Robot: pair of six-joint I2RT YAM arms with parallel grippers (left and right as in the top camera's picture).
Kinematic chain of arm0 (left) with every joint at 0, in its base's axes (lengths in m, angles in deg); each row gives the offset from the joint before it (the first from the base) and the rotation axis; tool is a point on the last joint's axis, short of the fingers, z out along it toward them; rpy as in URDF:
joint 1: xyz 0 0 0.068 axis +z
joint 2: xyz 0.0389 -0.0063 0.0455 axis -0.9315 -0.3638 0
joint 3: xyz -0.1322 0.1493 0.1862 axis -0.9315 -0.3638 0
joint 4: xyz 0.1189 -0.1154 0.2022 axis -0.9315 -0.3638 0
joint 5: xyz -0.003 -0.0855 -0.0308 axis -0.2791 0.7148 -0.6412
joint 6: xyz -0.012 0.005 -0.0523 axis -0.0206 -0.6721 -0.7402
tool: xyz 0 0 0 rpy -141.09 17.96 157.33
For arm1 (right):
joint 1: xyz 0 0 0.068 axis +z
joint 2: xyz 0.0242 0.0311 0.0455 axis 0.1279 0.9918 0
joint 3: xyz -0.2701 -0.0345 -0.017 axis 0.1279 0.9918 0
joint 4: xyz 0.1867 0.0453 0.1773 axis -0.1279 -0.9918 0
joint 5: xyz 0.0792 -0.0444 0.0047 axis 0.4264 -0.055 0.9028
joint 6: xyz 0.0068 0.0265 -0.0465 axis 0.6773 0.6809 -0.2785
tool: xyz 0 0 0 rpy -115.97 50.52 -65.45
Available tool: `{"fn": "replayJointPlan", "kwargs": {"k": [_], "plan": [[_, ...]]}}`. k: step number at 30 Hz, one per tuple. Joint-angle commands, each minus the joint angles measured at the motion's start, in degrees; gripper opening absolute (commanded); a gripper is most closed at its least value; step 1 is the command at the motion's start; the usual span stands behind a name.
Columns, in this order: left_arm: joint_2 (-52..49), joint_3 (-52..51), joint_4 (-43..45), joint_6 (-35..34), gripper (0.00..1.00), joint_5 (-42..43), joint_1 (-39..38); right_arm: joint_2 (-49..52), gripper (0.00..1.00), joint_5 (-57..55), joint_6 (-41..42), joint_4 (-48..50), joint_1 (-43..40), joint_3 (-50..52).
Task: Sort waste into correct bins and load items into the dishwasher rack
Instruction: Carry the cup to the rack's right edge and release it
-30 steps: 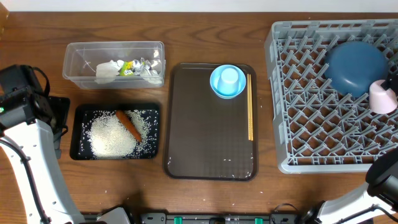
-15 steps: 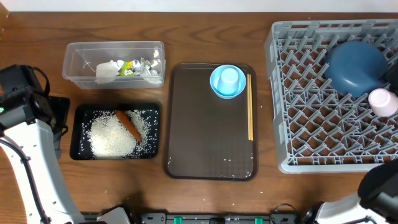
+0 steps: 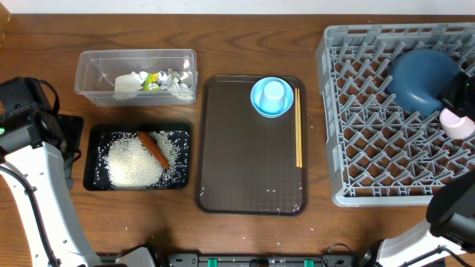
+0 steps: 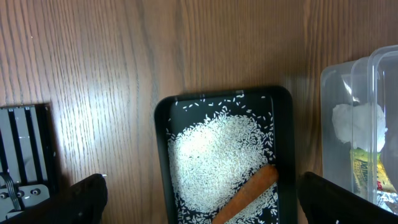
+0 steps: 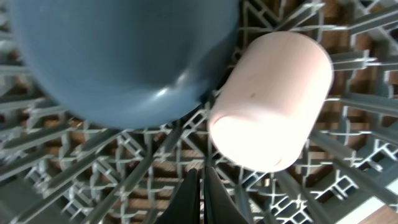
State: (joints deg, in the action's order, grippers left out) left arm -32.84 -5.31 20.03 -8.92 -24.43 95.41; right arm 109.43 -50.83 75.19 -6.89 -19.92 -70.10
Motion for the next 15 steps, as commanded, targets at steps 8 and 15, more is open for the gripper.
{"fn": "replayJointPlan", "kwargs": {"k": [8,15], "plan": [[-0.28,0.39,-0.24,0.50,0.99,-0.31,0.24,1.62,0.01,-2.43,-0.81,1.38,-2.49,0.04],[-0.28,0.39,-0.24,0.52,0.99,-0.31,0.24,4.11,0.01,-0.48,-1.25,1.27,-2.43,0.04]]}}
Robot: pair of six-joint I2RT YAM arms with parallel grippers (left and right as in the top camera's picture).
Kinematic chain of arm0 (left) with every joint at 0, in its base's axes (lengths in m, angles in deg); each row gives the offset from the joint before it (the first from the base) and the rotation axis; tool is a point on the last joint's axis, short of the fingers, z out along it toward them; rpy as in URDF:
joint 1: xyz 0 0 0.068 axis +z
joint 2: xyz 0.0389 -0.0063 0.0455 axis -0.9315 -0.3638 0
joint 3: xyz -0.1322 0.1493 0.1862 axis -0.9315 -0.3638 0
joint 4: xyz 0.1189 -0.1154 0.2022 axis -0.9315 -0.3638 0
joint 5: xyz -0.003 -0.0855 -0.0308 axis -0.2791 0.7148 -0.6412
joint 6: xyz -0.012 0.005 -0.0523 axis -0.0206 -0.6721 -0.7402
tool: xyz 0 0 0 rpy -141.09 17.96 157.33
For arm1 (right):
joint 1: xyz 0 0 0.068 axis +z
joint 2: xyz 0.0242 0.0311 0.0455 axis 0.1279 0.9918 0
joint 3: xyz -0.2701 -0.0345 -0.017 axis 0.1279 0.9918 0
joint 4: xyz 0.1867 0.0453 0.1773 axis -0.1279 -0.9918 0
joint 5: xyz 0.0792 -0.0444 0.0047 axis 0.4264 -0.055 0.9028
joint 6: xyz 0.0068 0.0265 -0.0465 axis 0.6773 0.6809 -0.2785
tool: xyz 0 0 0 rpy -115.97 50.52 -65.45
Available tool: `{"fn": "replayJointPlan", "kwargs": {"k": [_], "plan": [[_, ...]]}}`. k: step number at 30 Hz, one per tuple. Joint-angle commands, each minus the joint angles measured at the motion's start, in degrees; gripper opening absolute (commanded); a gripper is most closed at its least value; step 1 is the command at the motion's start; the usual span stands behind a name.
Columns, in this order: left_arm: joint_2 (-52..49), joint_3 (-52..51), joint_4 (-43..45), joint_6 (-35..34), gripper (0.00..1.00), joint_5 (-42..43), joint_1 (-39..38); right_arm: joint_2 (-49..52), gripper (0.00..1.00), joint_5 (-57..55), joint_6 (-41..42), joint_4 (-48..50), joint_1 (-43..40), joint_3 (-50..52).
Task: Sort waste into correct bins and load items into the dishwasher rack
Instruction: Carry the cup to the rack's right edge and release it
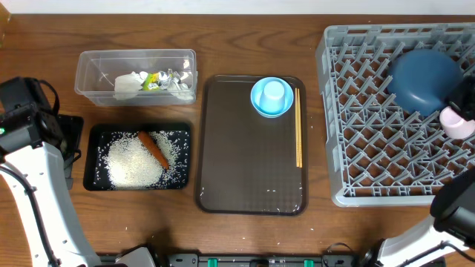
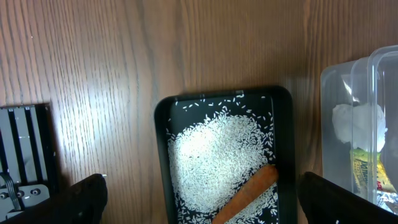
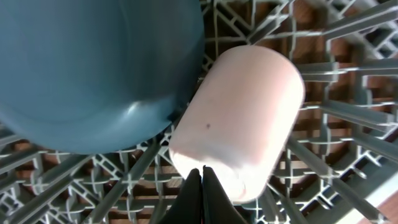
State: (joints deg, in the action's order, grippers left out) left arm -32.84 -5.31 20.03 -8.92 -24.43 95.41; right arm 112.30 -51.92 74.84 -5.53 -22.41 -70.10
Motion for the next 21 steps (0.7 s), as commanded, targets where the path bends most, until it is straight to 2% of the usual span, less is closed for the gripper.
{"fn": "replayJointPlan", "kwargs": {"k": [1,14,21], "plan": [[-0.28,0.39,-0.22,0.50,0.99,-0.31,0.24,1.25,0.01,0.59,-0.90,-0.07,0.04,0.04],[-0.28,0.39,-0.24,0.50,0.99,-0.31,0.24,0.92,0.01,-4.35,-0.87,0.37,-1.73,-0.68],[-0.28,0.39,-0.24,0.50,0.99,-0.31,0.24,0.74,0.01,-5.70,-0.83,-4.85,-1.73,-8.09]]}}
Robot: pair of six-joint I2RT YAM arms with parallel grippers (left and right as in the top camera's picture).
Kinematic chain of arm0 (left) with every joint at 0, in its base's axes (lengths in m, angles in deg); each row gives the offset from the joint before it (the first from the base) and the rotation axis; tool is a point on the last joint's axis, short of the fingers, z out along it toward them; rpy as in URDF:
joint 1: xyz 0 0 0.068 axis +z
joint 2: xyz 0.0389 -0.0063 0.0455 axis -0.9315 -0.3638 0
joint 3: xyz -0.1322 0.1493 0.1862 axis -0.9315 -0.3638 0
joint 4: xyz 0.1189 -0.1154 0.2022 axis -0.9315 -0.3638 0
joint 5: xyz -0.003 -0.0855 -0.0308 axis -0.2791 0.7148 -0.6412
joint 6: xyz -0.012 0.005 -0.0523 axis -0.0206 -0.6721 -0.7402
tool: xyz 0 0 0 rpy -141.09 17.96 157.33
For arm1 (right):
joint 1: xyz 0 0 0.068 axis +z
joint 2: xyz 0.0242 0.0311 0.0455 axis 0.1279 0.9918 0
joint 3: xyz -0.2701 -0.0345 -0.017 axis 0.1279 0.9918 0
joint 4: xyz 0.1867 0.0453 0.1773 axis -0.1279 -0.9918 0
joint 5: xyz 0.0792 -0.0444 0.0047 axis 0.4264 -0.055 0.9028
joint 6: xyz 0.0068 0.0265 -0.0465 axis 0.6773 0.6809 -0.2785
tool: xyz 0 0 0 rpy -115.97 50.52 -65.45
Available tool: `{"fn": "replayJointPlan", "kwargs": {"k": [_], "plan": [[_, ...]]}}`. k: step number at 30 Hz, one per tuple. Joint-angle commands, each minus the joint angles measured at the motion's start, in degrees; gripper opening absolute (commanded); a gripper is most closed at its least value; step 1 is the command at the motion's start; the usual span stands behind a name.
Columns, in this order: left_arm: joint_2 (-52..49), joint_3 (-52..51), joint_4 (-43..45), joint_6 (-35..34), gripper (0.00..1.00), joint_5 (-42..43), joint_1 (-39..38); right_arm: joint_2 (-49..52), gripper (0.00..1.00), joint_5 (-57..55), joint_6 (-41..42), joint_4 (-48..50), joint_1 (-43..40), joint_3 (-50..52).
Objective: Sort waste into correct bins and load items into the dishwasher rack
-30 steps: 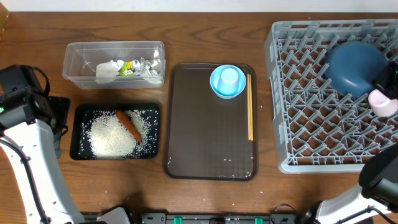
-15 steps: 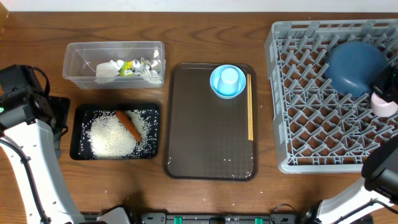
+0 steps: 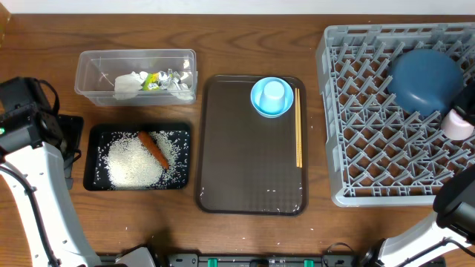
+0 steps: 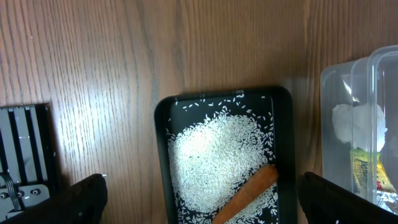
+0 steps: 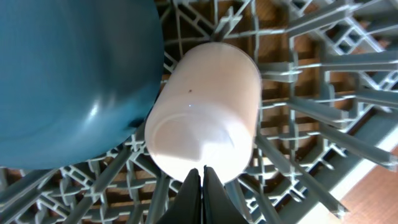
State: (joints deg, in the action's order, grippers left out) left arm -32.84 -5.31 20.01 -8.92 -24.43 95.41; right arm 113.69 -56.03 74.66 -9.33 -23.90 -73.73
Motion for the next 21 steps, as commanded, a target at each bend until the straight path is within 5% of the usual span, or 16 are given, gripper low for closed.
{"fn": "replayJointPlan", "kwargs": {"k": [1,5,11,13,17,21], "plan": [[-0.28,0.39,-0.22,0.50,0.99,-0.31,0.24,-0.68,0.01,-1.57,-0.39,-2.12,-0.22,-5.88],[-0.28,0.39,-0.22,0.50,0.99,-0.31,0.24,-1.20,0.01,1.73,1.29,-5.88,0.22,-10.62],[-0.28,0.39,-0.20,0.50,0.99,-0.31,0.24,-5.18,0.13,22.32,-4.96,-5.29,5.64,-12.31],[-0.28,0.39,-0.22,0.50,0.99,-0.31,0.24,-6.14,0.29,29.09,-7.93,-4.68,9.35,-12.31],[-0.28,0.39,-0.22,0.50,0.99,-0.31,0.24,-6.34,0.81,33.27,-11.91,-2.32,20.41,-12.22],[-0.28,0.39,-0.20,0.50,0.99,-0.31,0.24,-4.44,0.99,24.02,-10.71,1.66,32.26,-12.00]]}}
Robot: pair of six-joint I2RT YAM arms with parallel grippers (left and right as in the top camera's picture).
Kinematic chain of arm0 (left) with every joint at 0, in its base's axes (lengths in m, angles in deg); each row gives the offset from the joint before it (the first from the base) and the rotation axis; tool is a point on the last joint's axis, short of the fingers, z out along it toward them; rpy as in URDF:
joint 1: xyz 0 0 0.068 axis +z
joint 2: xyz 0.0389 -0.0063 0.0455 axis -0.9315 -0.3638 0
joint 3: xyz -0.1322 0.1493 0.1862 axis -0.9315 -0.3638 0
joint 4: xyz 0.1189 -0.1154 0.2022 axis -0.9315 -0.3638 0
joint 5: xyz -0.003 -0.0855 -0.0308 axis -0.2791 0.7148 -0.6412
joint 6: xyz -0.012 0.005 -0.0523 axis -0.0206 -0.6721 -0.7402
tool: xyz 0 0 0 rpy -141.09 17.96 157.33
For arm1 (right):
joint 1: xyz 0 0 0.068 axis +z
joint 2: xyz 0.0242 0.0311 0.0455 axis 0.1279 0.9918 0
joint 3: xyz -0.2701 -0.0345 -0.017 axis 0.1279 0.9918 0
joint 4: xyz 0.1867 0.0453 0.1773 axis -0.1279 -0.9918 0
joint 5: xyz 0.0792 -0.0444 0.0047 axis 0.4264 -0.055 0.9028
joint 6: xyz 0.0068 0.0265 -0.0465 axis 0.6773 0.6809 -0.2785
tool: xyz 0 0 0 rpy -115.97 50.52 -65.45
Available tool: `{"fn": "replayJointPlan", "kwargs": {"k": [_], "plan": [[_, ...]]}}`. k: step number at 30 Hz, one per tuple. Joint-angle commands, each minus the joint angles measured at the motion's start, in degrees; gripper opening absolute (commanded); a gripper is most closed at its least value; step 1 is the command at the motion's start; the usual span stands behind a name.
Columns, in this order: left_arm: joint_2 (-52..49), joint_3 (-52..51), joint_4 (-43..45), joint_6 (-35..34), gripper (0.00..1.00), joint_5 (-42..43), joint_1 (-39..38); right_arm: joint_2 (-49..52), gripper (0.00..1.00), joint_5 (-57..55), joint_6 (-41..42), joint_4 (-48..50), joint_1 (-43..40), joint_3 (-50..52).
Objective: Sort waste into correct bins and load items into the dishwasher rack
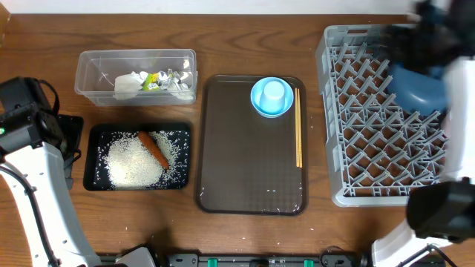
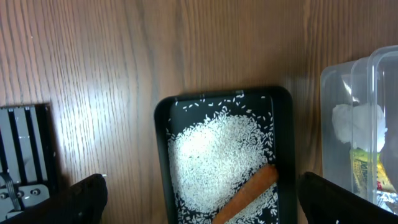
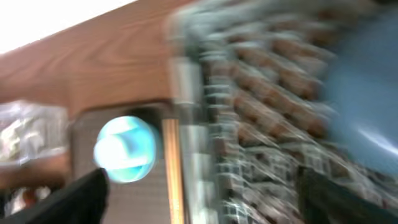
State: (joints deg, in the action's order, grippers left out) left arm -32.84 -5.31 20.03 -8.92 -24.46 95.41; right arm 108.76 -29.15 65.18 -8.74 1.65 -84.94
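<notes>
A light blue cup (image 1: 272, 97) stands on the brown tray (image 1: 249, 163), with wooden chopsticks (image 1: 299, 127) beside it. The grey dishwasher rack (image 1: 371, 148) holds an upturned dark blue bowl (image 1: 419, 85). No pink cup shows; the white arm covers the rack's right edge. My right gripper (image 3: 199, 193) is open, blurred, high over the rack's far side, with the blue cup (image 3: 126, 148) and the bowl (image 3: 367, 93) below. My left gripper (image 2: 199, 202) is open and empty above the black tray (image 2: 160, 155).
The black tray (image 1: 89, 156) holds loose rice (image 1: 133, 163) and a carrot piece (image 1: 154, 148). A clear bin (image 1: 136, 74) with wrappers and tissue stands behind it. A black stand (image 2: 25, 155) sits at the table's left edge.
My right gripper was shut, low over the pink cup at the rack's right side. Now it is open and stands higher, over the rack's far edge. The left arm has not moved.
The pink cup lay tilted against the blue bowl with my shut right gripper close above it. Over the following moments the cup stood nearer the rack's right edge and more end-on. Now the gripper is open, away from that spot, and the cup is hidden.
</notes>
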Motion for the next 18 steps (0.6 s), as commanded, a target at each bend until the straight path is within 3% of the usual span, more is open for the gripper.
{"fn": "replayJointPlan", "kwargs": {"k": [1,4,9,18], "plan": [[-0.28,0.39,-0.24,0.50,0.99,-0.28,0.24,1.16,0.99,-6.03,0.09,1.90,9.22,-0.68],[-0.28,0.39,-0.24,0.50,0.99,-0.28,0.24,3.96,0.99,-14.08,3.54,4.50,16.52,-0.59],[-0.28,0.39,-0.24,0.50,0.99,-0.28,0.24,9.73,0.99,-17.94,6.05,8.46,25.00,-0.59],[-0.28,0.39,-0.24,0.50,0.99,-0.28,0.24,19.82,0.99,-20.13,9.38,11.10,31.28,-0.59]]}}
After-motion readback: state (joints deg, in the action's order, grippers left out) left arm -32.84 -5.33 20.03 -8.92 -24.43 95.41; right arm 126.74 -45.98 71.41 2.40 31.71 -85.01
